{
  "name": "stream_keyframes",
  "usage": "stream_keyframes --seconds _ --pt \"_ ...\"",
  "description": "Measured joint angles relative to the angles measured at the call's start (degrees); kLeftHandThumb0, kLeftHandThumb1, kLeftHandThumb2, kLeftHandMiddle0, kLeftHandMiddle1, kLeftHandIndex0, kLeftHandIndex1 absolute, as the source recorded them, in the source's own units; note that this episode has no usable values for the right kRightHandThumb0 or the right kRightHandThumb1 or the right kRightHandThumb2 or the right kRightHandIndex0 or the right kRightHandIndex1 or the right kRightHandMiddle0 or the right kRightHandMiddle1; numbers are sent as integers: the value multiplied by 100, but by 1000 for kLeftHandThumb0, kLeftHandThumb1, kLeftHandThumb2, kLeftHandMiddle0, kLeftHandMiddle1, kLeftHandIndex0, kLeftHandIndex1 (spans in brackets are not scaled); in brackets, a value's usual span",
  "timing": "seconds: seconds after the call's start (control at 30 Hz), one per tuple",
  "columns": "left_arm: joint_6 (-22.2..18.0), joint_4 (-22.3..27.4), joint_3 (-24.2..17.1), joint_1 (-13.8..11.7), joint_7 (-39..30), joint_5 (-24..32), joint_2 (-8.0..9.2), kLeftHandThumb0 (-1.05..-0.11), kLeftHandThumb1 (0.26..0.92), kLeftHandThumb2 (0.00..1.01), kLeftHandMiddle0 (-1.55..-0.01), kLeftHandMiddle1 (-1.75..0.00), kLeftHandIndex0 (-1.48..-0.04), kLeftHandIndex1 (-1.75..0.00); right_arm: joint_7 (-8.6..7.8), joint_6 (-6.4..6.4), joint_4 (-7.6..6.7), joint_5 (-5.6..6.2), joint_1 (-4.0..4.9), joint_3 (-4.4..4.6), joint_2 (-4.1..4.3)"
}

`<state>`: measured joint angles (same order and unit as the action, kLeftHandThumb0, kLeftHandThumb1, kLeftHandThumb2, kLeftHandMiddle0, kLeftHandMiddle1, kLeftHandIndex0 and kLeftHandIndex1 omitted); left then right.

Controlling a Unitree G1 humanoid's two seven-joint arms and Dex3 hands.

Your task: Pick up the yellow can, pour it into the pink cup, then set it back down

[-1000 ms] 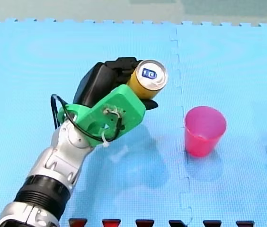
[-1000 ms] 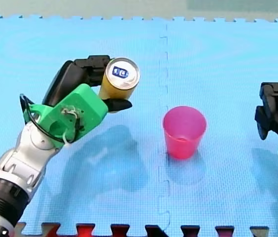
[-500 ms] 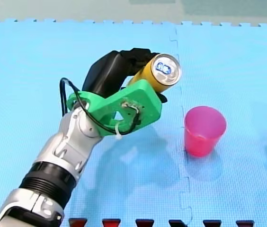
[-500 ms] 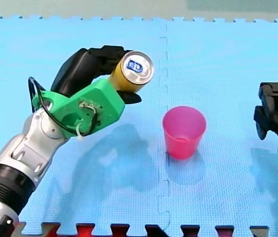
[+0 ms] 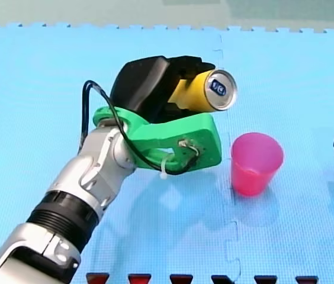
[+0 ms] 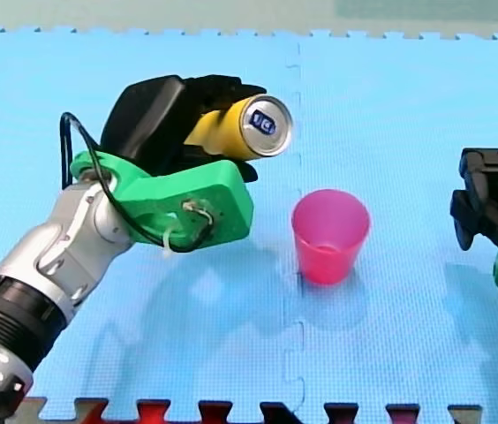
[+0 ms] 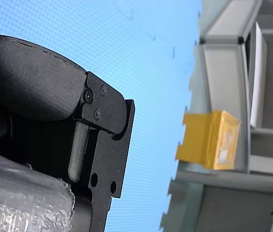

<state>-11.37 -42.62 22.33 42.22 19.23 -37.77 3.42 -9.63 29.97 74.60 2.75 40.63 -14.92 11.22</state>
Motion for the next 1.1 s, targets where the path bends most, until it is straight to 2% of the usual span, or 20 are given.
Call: stream_keyframes --seconds 0.3,0.33,0.37,0.4,0.43,0.5,0.77,0.9,1.1 --pt "62 -46 410 123 686 -646 68 -472 791 2 -1454 -77 -1275 -12 -5 -37 -14 45 -1 -19 -23" --pt "84 -57 464 149 750 -732 76 -465 797 1 -1388 -245 -1275 -7 2 -44 -16 46 0 -18 -25" --pt "95 -66 501 171 796 -786 80 -461 805 1 -1216 -615 -1275 -6 9 -47 -17 46 0 -18 -27" --pt "96 -79 536 200 837 -834 87 -457 816 1 -1016 -1060 -1274 -4 18 -50 -18 45 0 -18 -27" --pt "87 -98 568 231 880 -861 91 -453 822 1 -921 -1298 -1273 -3 27 -54 -19 45 0 -18 -28" --pt "42 -146 608 271 942 -885 90 -447 830 2 -835 -1560 -1273 -1 38 -63 -19 45 1 -17 -28" --pt "-35 -286 751 408 1276 -981 24 -438 841 2 -807 -1729 -1297 -10 68 -65 -19 36 2 2 -29" --pt "-55 -460 890 489 1583 -1121 -24 -415 844 3 -811 -1746 -1371 -48 78 -64 -21 34 2 11 -31" --pt "8 -492 948 568 1451 -1100 -144 -398 850 4 -823 -1746 -1394 -70 144 -64 -23 -4 0 54 -33"
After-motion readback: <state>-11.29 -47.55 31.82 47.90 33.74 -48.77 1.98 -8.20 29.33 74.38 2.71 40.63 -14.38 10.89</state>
